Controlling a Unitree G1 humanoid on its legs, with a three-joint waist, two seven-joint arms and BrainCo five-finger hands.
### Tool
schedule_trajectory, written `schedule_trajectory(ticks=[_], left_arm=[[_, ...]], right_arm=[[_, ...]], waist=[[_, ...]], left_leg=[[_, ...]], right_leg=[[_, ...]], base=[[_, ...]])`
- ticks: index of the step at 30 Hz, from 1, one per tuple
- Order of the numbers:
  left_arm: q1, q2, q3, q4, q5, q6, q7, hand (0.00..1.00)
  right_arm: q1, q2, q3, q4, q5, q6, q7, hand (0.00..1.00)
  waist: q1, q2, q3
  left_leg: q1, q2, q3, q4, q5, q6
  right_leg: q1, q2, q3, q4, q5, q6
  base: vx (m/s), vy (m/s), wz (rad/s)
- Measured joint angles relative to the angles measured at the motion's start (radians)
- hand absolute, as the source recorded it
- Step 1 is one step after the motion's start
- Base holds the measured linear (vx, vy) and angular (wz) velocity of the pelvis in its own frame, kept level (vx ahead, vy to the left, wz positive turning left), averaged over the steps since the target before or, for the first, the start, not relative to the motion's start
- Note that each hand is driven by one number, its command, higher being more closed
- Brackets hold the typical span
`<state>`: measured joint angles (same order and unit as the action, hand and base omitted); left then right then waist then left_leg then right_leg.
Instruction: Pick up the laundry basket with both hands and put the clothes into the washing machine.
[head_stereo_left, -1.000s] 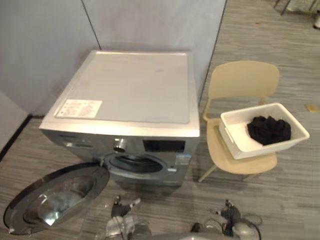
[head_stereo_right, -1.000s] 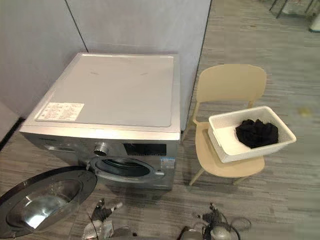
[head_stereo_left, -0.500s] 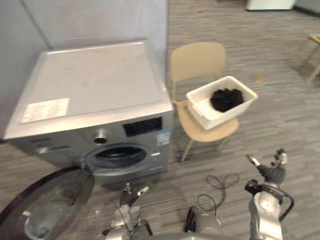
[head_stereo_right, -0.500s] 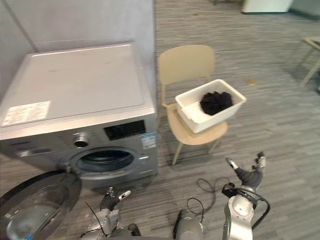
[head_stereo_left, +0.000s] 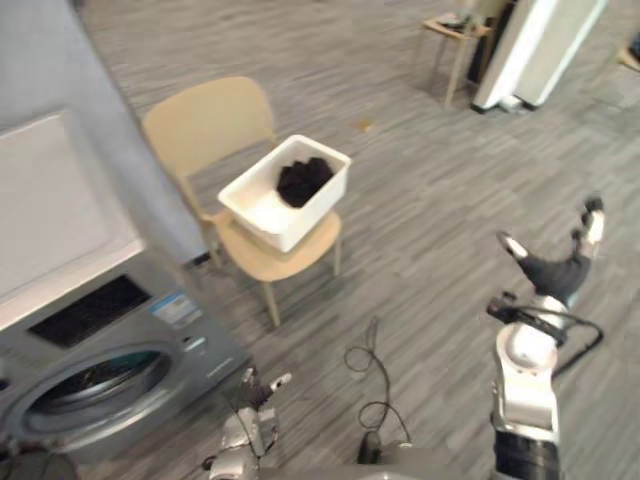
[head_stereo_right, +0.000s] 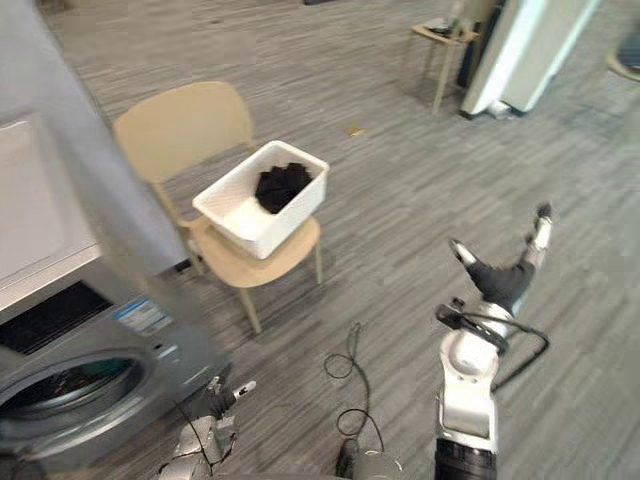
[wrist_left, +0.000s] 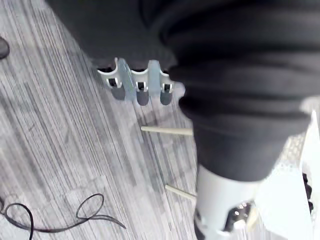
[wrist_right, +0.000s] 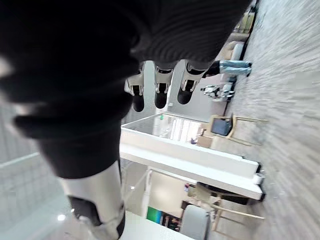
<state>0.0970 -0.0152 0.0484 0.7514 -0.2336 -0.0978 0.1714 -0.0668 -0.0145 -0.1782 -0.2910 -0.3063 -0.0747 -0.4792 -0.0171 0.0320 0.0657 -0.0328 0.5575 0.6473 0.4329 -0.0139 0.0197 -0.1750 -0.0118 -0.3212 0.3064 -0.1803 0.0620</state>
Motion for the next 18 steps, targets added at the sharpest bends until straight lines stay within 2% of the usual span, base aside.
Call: schedule_trajectory(ticks=[1,2,3,4,6,8,9,10,11,12,13,14,15,16,17,18], left_arm=[[0.002,-0.007,0.0,0.0,-0.002,0.0,0.004,0.0],[0.01,-0.023,-0.001,-0.002,-0.011,-0.007,0.004,0.0],[0.022,-0.031,-0.001,-0.01,-0.013,-0.013,0.004,0.0],[0.032,-0.032,-0.001,-0.017,-0.013,-0.017,0.004,0.0],[0.075,-0.025,0.004,-0.051,-0.013,-0.022,0.004,0.0],[0.084,-0.009,0.008,-0.059,-0.013,-0.023,0.004,0.0],[0.085,-0.01,0.013,-0.065,-0.014,-0.023,0.005,0.0],[0.089,-0.013,0.023,-0.081,-0.019,-0.023,0.004,0.0],[0.088,-0.013,0.024,-0.082,-0.023,-0.023,0.004,0.0],[0.091,-0.017,0.027,-0.091,-0.031,-0.023,0.004,0.0],[0.1,-0.022,0.043,-0.11,-0.036,-0.023,0.004,0.0],[0.099,-0.021,0.043,-0.115,-0.038,-0.023,0.005,0.0],[0.092,-0.016,0.062,-0.127,-0.044,-0.024,0.005,0.0],[0.086,-0.016,0.076,-0.132,-0.051,-0.023,0.004,0.0],[0.077,-0.02,0.083,-0.135,-0.064,-0.022,0.006,0.0],[0.077,-0.021,0.09,-0.137,-0.07,-0.022,0.006,0.0]], right_arm=[[-0.007,-0.006,0.022,0.0,-0.003,-0.003,0.001,0.0],[-0.013,-0.016,0.05,0.002,-0.01,-0.005,0.004,0.0],[-0.026,-0.027,0.08,0.005,-0.009,-0.006,0.005,0.0],[-0.038,-0.032,0.098,0.011,-0.009,-0.007,0.007,0.0],[-0.091,-0.034,0.154,0.061,-0.008,-0.011,0.028,0.0],[-0.125,-0.034,0.196,0.131,-0.006,-0.011,0.061,0.0],[-0.138,-0.033,0.203,0.151,-0.004,-0.011,0.071,0.0],[-0.171,-0.034,0.229,0.185,0.004,-0.003,0.09,0.0],[-0.18,-0.033,0.238,0.196,0.006,-0.002,0.093,0.0],[-0.186,-0.033,0.248,0.2,0.021,0.004,0.099,0.0],[-0.194,-0.024,0.268,0.209,0.036,0.012,0.112,0.0],[-0.196,-0.02,0.274,0.211,0.042,0.015,0.113,0.0],[-0.211,-0.009,0.28,0.223,0.051,0.017,0.116,0.0],[-0.227,-0.001,0.291,0.237,0.061,0.022,0.118,0.0],[-0.249,0.006,0.306,0.243,0.068,0.032,0.129,0.0],[-0.259,0.009,0.316,0.246,0.071,0.037,0.134,0.0]], waist=[[0.004,0.001,0.003],[0.015,0.002,0.008],[0.034,0.015,0.012],[0.039,0.024,0.01],[0.052,0.041,0.014],[0.088,0.036,0.019],[0.091,0.033,0.021],[0.102,0.028,0.028],[0.109,0.029,0.029],[0.117,0.036,0.028],[0.121,0.03,0.027],[0.117,0.023,0.026],[0.116,0.003,0.028],[0.122,-0.003,0.03],[0.144,-0.011,0.031],[0.148,-0.014,0.032]], left_leg=[[-0.017,0.0,-0.055,0.064,-0.013,0.03],[-0.064,-0.034,-0.182,0.188,-0.063,0.029],[-0.102,-0.096,-0.274,0.273,-0.118,0.013],[-0.121,-0.127,-0.299,0.299,-0.141,0.009],[-0.157,-0.193,-0.277,0.315,-0.193,0.014],[-0.223,-0.26,-0.232,0.268,-0.204,0.021],[-0.239,-0.283,-0.232,0.239,-0.204,0.02],[-0.268,-0.335,-0.233,0.138,-0.199,0.013],[-0.271,-0.354,-0.234,0.085,-0.188,0.0],[-0.265,-0.375,-0.237,-0.02,-0.141,-0.043],[-0.235,-0.411,-0.227,-0.085,-0.069,0.03],[-0.236,-0.421,-0.226,-0.089,-0.068,0.031],[-0.238,-0.441,-0.224,-0.081,-0.073,0.037],[-0.237,-0.447,-0.213,-0.066,-0.087,0.059],[-0.229,-0.456,-0.184,-0.039,-0.11,0.094],[-0.221,-0.458,-0.168,-0.025,-0.126,0.112]], right_leg=[[0.018,0.002,0.011,-0.015,0.0,-0.007],[0.052,0.009,0.038,-0.046,0.001,-0.02],[0.082,0.016,0.075,-0.076,-0.009,-0.051],[0.091,0.021,0.091,-0.09,-0.008,-0.058],[0.118,0.026,0.135,-0.124,-0.002,-0.069],[0.157,0.009,0.148,-0.147,-0.004,-0.065],[0.164,-0.003,0.143,-0.149,-0.005,-0.061],[0.181,-0.03,0.128,-0.149,-0.004,-0.052],[0.188,-0.039,0.127,-0.148,-0.001,-0.045],[0.197,-0.042,0.127,-0.144,-0.004,-0.04],[0.215,-0.061,0.127,-0.132,-0.03,0.001],[0.218,-0.072,0.121,-0.134,-0.03,0.001],[0.236,-0.087,0.088,-0.153,-0.029,0.002],[0.261,-0.096,0.071,-0.181,-0.018,0.014],[0.303,-0.1,0.051,-0.223,-0.003,0.022],[0.327,-0.102,0.04,-0.238,0.013,0.012]], base=[[0.1,-0.205,-0.72],[0.09,-0.099,-0.68],[0.09,-0.054,-0.7],[0.1,0.027,-0.7],[0.13,0.056,-0.74],[0.19,0.103,-0.5],[0.22,0.136,-0.22],[0.19,0.128,-0.15],[0.26,0.19,-0.16],[0.37,0.257,0.01],[0.32,0.217,0.15],[0.33,0.218,0.42],[0.23,0.147,0.44],[0.37,0.21,0.47],[0.28,0.142,0.36],[0.21,0.107,0.31]])
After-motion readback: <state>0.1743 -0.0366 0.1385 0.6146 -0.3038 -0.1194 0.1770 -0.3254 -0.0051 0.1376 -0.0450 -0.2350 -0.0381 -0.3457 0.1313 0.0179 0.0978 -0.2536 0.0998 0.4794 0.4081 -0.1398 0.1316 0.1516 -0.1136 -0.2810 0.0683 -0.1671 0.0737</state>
